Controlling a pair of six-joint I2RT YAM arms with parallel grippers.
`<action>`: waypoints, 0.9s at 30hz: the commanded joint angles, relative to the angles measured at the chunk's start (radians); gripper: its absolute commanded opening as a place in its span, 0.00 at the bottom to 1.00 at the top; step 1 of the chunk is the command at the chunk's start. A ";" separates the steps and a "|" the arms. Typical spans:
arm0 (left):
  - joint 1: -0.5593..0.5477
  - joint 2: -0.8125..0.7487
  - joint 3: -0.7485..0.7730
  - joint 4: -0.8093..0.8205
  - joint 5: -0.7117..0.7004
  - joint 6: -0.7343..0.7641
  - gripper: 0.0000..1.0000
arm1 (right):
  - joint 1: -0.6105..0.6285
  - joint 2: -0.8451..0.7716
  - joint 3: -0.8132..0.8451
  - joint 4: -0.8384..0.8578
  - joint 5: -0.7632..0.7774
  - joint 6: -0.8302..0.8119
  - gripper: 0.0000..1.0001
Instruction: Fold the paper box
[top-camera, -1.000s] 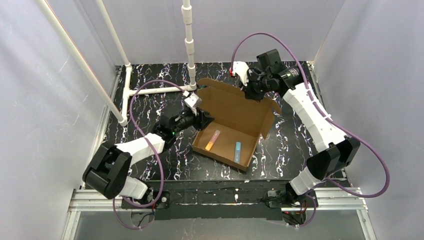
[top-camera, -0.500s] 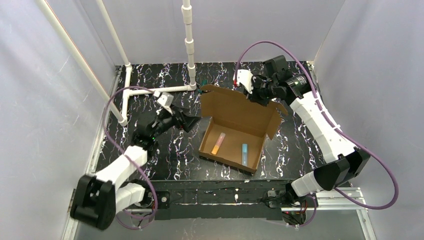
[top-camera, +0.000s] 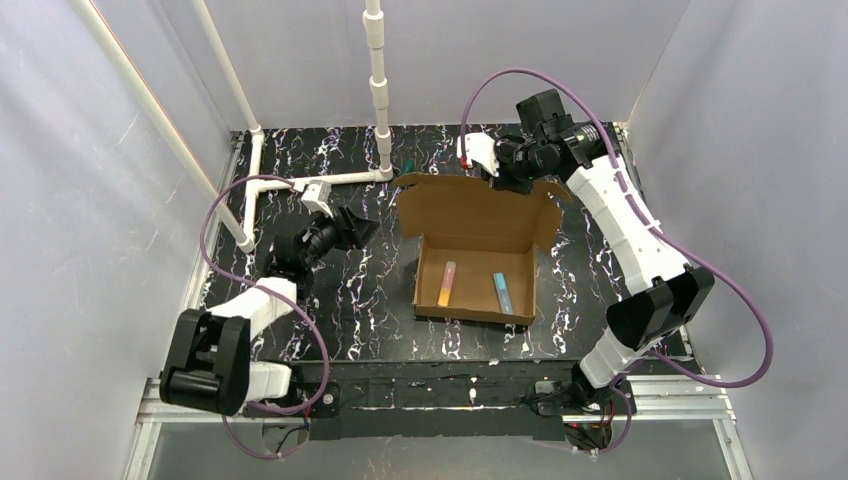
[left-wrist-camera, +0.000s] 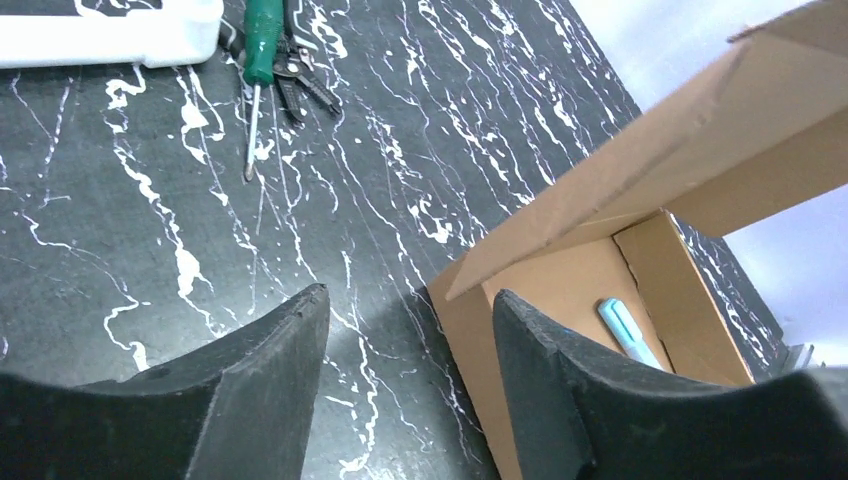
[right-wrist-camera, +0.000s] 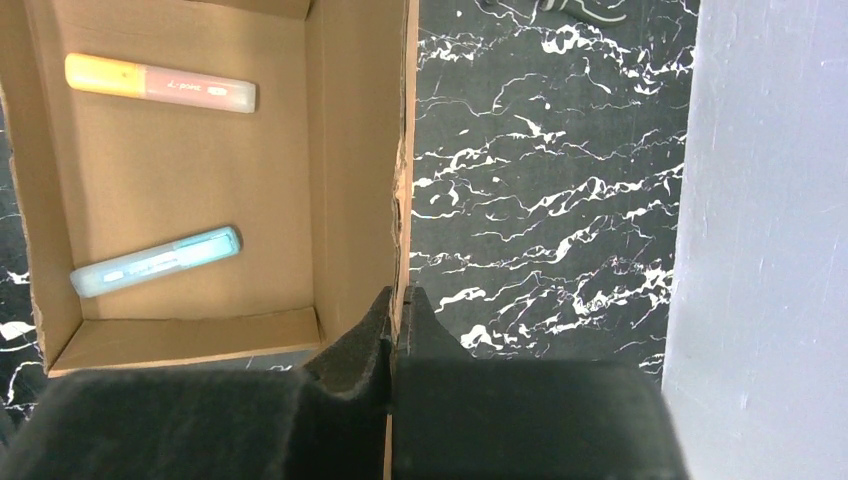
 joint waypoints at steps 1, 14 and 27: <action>0.046 0.062 0.047 0.150 0.043 -0.078 0.54 | -0.002 -0.004 0.017 -0.033 -0.037 -0.028 0.01; -0.025 0.408 0.172 0.574 0.360 -0.317 0.41 | -0.003 -0.010 -0.034 0.035 -0.021 0.034 0.01; -0.131 0.525 0.330 0.472 0.344 -0.199 0.51 | -0.002 -0.003 -0.036 -0.027 -0.146 0.011 0.01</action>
